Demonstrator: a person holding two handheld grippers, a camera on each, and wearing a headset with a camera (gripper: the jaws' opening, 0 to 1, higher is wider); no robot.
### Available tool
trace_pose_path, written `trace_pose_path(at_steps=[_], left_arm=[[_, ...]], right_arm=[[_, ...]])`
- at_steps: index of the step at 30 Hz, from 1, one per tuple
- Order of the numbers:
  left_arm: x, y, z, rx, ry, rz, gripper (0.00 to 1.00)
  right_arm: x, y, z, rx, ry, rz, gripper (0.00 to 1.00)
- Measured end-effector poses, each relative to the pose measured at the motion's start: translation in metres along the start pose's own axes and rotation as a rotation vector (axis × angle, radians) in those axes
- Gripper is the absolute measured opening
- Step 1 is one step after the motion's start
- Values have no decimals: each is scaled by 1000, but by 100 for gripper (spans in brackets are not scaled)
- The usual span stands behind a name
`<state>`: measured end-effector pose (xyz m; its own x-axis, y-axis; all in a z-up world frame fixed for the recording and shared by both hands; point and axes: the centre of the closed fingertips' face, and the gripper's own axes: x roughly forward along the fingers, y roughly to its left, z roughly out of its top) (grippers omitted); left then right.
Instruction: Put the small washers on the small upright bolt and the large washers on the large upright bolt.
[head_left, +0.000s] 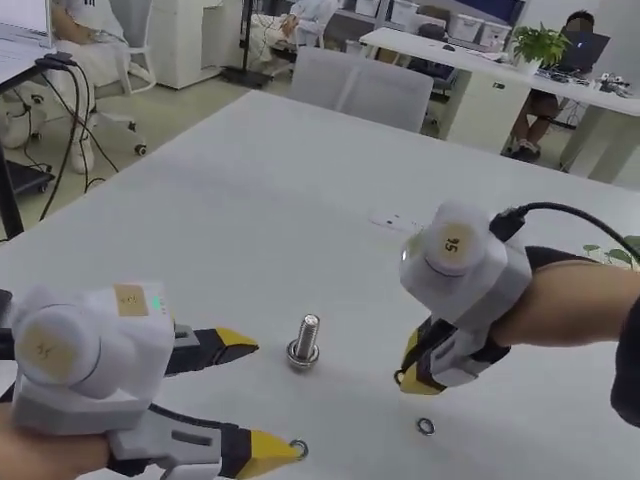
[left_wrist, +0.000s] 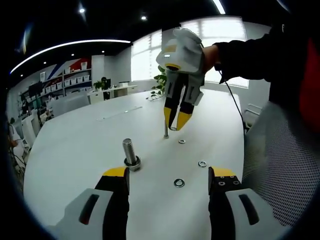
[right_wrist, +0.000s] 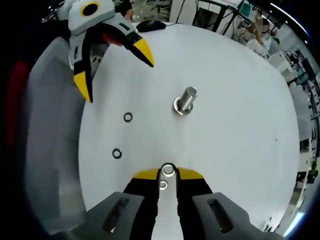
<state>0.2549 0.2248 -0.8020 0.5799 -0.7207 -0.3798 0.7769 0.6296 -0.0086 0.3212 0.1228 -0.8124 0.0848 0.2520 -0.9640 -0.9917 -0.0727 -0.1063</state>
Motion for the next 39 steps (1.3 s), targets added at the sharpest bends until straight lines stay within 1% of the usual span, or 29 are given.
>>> trace_pose_path(at_steps=[5,10,14,19,26,32,39], left_arm=[[3,-3,2,6,0,-21,63],[6,-7,2,10,1,-43,64],[8,-8,3,5,-6,-52,64],[9,-7,4,4,-6,-53,64],[10,-5,4,2,-7,-53,64],[14,-1,7,7,-7,-59,65],[17,-1,10,13,-9,-66,65]], right_arm=[[-15,1,-1,4,-14,-17,14],[-27,-1,-7,12,-20,-40,14],[-36,-6,-12,25,-25,-56,14],[-47,-17,-20,51,-25,-80,14],[-55,-30,-29,81,-28,-95,14],[-57,-38,-29,90,-31,-91,14],[-55,-46,-26,86,-31,-83,14]])
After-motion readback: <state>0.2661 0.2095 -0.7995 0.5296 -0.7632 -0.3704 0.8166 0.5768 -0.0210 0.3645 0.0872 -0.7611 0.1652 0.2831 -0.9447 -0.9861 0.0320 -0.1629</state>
